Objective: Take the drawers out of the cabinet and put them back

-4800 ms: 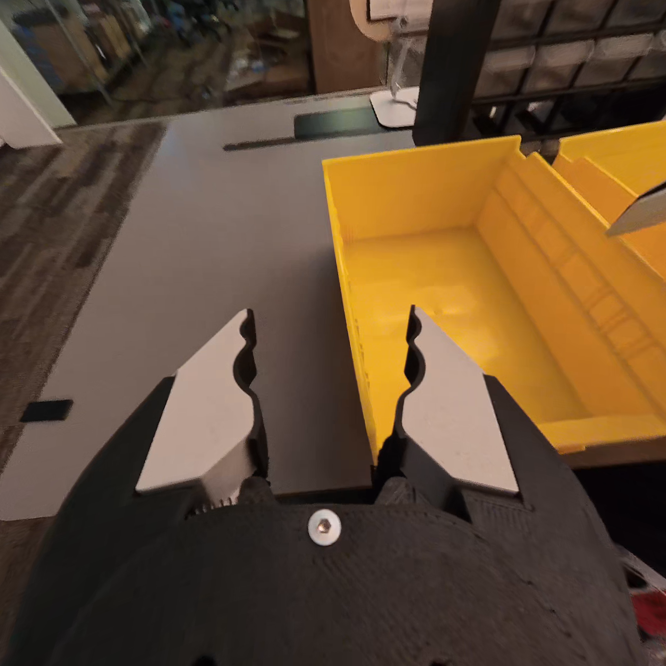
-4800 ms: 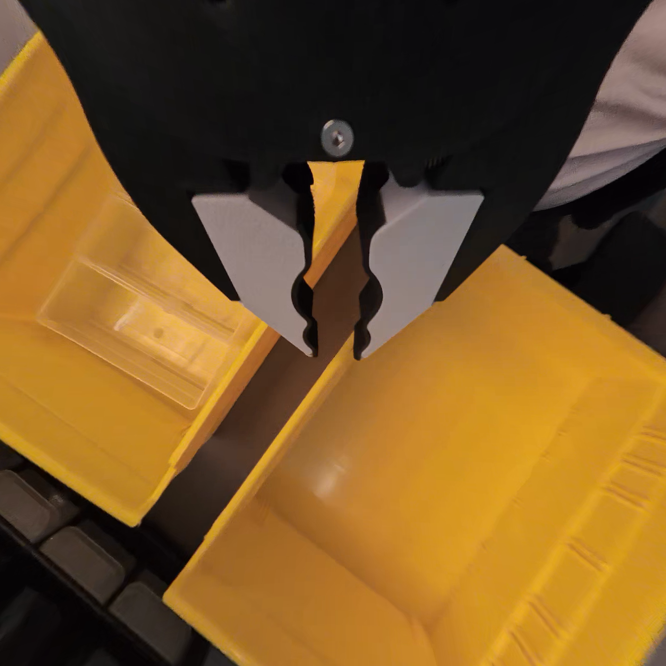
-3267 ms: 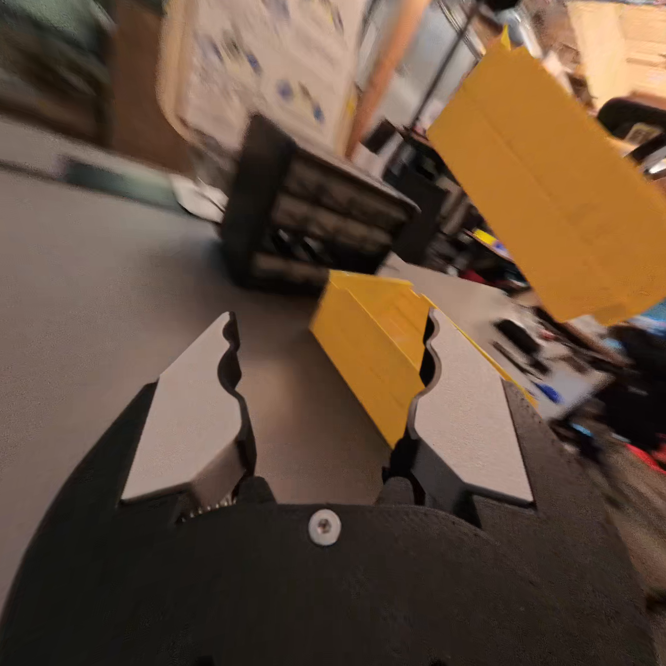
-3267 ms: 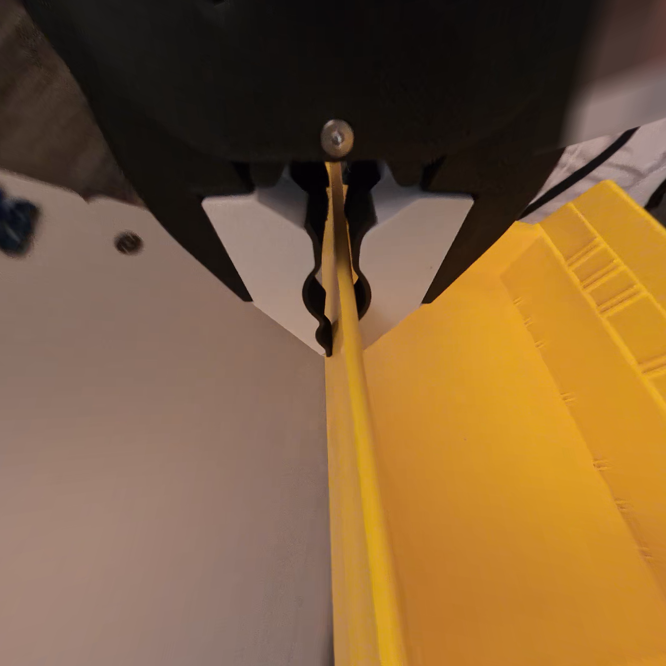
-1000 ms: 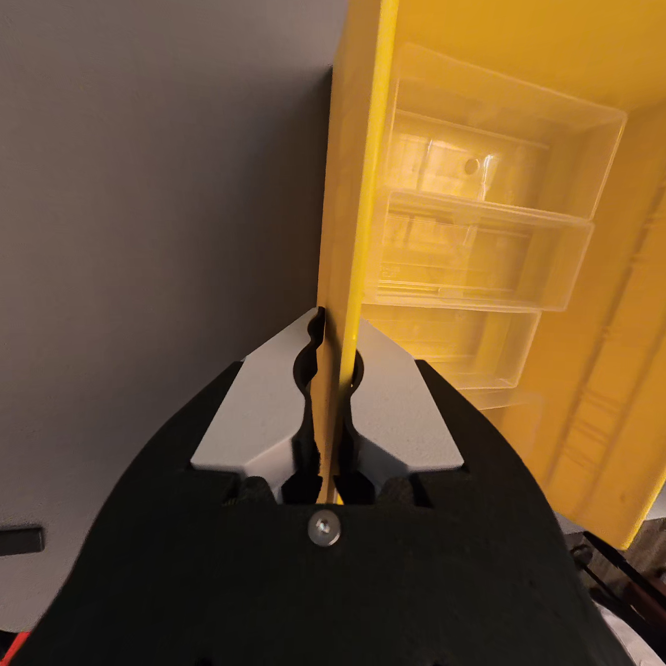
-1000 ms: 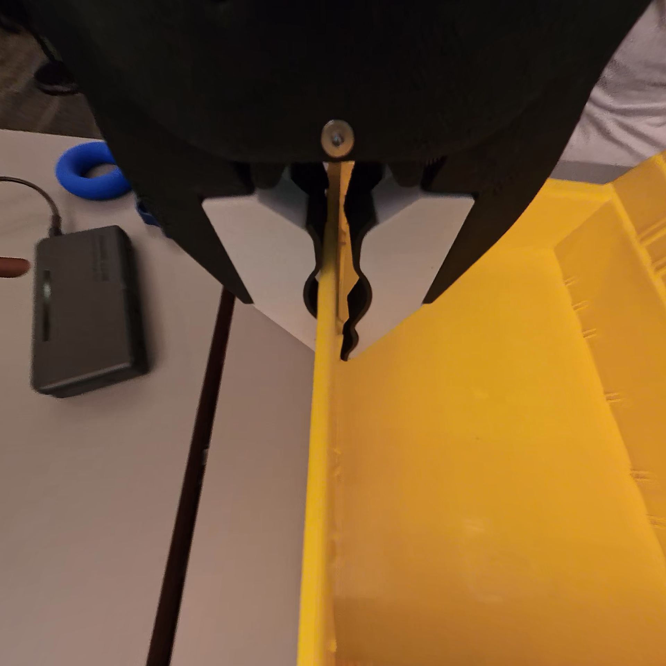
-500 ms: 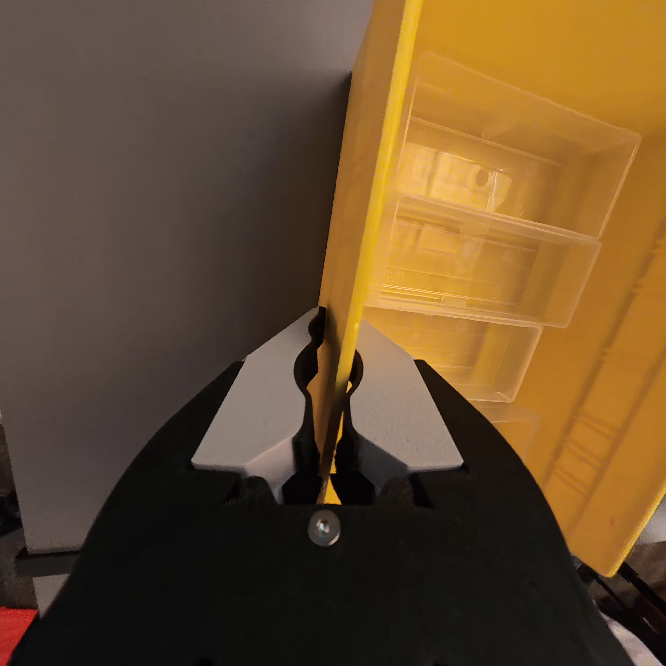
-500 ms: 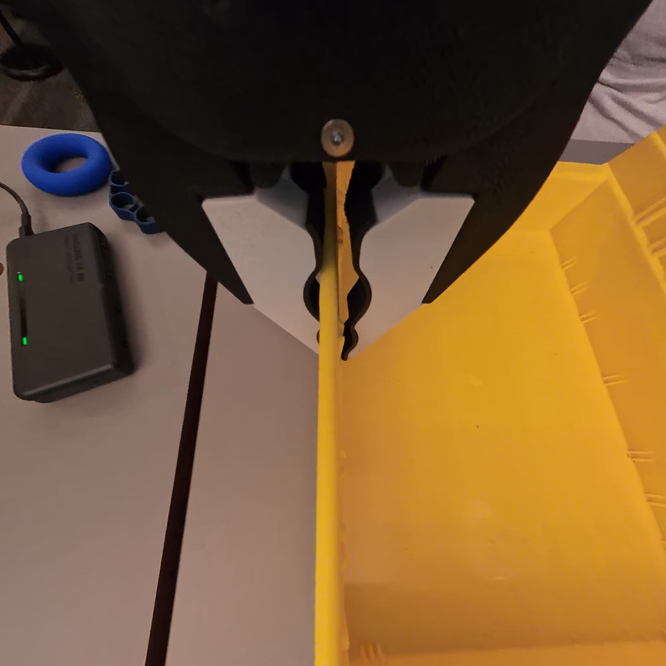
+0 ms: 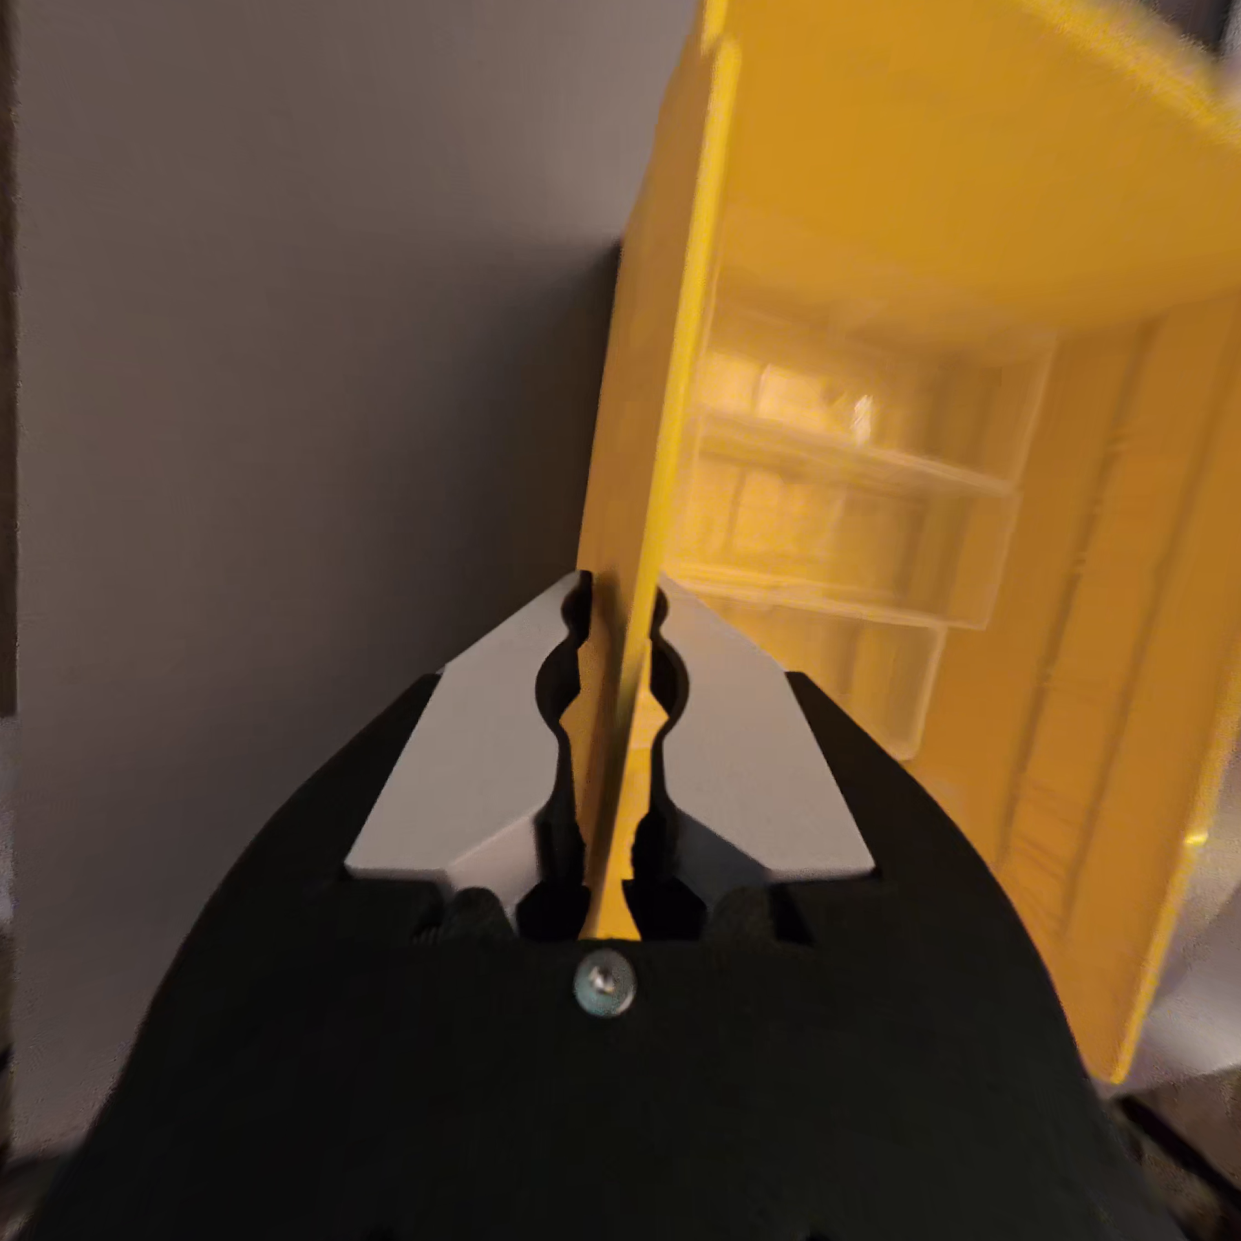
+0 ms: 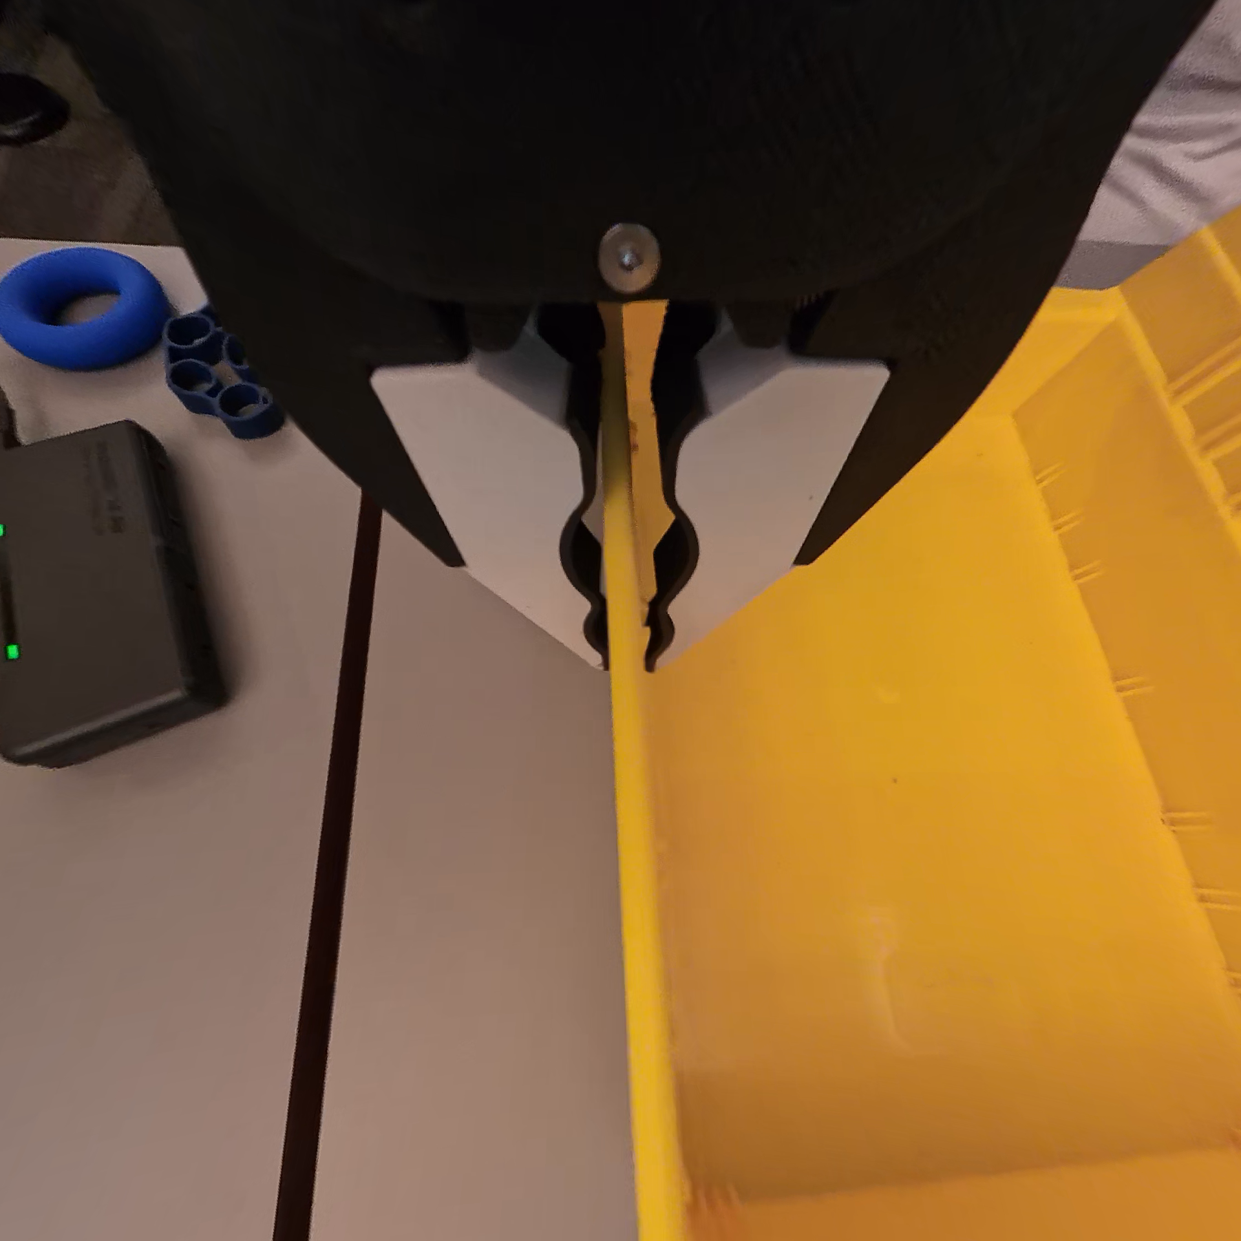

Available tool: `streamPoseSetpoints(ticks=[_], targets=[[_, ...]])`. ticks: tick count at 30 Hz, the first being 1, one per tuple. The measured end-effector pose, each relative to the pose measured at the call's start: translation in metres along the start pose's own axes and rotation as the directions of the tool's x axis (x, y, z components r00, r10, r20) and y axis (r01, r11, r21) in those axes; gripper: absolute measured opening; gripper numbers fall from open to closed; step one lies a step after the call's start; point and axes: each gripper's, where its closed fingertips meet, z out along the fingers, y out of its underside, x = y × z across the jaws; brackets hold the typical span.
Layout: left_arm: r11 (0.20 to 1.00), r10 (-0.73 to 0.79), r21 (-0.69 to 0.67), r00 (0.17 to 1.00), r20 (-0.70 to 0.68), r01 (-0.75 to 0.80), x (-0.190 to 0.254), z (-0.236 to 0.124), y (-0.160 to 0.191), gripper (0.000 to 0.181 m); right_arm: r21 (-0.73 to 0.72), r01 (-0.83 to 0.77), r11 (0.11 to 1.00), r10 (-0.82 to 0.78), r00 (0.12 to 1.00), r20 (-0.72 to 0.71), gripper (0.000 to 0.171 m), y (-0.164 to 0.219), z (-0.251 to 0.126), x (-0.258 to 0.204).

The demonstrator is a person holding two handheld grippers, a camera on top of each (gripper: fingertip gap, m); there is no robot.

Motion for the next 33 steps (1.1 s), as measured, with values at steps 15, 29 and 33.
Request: streamPoseSetpoints(ticks=[15,29,33], targets=[[0.309,0.946,0.101,0.294,-0.139,-0.946,0.092,-0.052,0.129,0.022,0.941,0.251,0.228,-0.251,0.949,-0.192,0.042,-0.077,-0.277,-0.150],[0.177,0.881,-0.176,0.236,-0.410,-0.968,0.083,-0.006,0.164,0.018,0.998,-0.055,0.016,-0.707,0.705,0.050,0.036,-0.055,-0.324,-0.380],[0.118,0.904,-0.171,0.177,-0.390,-0.978,0.086,-0.015,0.160,0.000,0.988,-0.145,0.055,-0.734,0.665,0.138,0.031,-0.060,-0.317,-0.385]])
